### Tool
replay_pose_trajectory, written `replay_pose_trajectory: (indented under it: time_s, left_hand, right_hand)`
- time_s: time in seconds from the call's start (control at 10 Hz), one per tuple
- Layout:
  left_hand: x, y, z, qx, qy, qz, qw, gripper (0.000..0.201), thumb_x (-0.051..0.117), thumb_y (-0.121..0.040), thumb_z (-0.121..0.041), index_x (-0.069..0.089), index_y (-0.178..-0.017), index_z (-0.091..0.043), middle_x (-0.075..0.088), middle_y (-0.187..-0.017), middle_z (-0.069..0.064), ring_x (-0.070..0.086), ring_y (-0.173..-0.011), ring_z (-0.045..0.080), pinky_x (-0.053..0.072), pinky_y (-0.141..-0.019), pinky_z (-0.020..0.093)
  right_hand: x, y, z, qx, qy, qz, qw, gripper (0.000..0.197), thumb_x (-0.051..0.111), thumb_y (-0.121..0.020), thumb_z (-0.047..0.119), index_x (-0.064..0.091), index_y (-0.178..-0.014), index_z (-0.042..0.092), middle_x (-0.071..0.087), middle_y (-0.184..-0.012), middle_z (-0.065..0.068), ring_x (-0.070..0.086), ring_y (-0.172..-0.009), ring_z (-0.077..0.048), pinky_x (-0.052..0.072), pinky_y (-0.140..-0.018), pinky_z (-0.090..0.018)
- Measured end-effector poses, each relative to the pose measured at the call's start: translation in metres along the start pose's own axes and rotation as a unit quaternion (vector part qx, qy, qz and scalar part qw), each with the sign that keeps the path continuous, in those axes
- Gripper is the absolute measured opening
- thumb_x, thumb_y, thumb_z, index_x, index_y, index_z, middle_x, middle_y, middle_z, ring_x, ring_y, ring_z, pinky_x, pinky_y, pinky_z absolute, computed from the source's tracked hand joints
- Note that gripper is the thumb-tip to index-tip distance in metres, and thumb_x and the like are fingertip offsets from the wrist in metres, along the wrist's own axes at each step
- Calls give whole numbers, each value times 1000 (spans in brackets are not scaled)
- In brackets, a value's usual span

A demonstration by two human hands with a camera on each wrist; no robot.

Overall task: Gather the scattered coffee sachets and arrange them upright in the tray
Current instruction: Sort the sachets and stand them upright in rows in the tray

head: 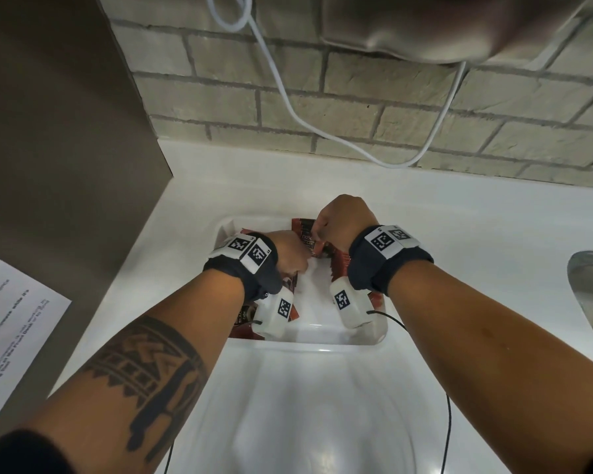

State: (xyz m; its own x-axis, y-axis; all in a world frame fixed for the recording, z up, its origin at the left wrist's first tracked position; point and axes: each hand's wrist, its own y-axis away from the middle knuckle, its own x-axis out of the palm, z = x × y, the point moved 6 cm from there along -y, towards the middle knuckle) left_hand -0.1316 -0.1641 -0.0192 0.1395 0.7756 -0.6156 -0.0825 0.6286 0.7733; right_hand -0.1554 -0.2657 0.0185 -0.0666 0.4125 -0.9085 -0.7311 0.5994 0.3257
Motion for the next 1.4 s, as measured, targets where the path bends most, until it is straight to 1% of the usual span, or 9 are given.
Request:
replay_pose_trajectory:
  time_s: [0.1,0.4,0.8,0.9,1.0,1.1,1.2,1.3,1.4]
  left_hand:
    - [6,-9,0,23,-103,-30,994,33,51,-98,-16,64,-127,-6,56,-139,8,55,-125,30,48,-104,40]
    - [-2,-6,-6,72,-79,-74,991,32,45,-104,-18,58,-131,-7,49,-138,6,52,-123,28,46,-97,35]
    - [-5,0,-12,66,-88,-75,991,34,39,-106,-13,54,-136,-4,48,-140,9,50,-124,28,40,-90,30]
    - [-4,0,-11,48,-32,-79,995,34,40,-105,-11,54,-134,-3,50,-139,9,51,-124,27,41,-93,30]
    - [-2,6,-4,20,-5,-57,998,32,49,-102,-13,59,-132,-6,61,-124,8,62,-104,22,48,-76,22]
    - [3,6,22,-102,354,-144,918,33,60,-97,-16,63,-129,-9,66,-96,0,62,-69,10,51,-49,13]
    - [2,15,27,-117,399,-164,894,31,60,-95,-15,65,-125,-9,69,-104,4,63,-71,10,53,-51,15]
    - [2,32,43,-150,373,-182,897,23,61,-94,-21,70,-111,-9,72,-103,5,67,-80,16,53,-62,20]
    - [1,51,58,-194,311,-180,913,21,62,-91,-23,72,-99,-7,72,-100,6,66,-88,21,52,-70,26]
  right_hand:
    - [-3,5,1,-7,-21,-1,1000,17,64,-74,25,76,-84,20,72,-90,2,66,-83,-19,58,-76,-33]
    - [-12,16,10,-58,-3,-7,998,25,61,-76,9,76,-68,26,72,-88,6,66,-85,-19,60,-80,-36]
    - [-14,14,2,-65,-43,-28,997,25,70,-85,16,65,-72,38,60,-84,16,63,-93,-14,53,-83,-28]
    - [-19,18,2,-72,-33,-40,996,23,68,-87,16,66,-79,37,58,-88,12,61,-94,-16,53,-85,-30]
    - [-25,25,3,-81,-44,-53,994,22,66,-88,14,68,-83,36,58,-93,9,60,-94,-16,49,-81,-28]
    - [-33,36,7,-84,-63,-61,993,23,62,-88,11,69,-84,32,60,-94,9,59,-91,-14,46,-75,-26]
    - [-38,54,13,-70,-74,-63,993,27,53,-88,7,70,-80,27,65,-91,9,62,-88,-15,48,-73,-26]
    - [-27,80,24,-73,-17,-17,997,28,44,-93,8,72,-93,11,68,-97,-2,63,-89,-21,53,-78,-30]
    - [4,102,36,-78,13,81,994,31,41,-98,10,58,-73,6,55,-75,-3,51,-66,-16,40,-57,-25]
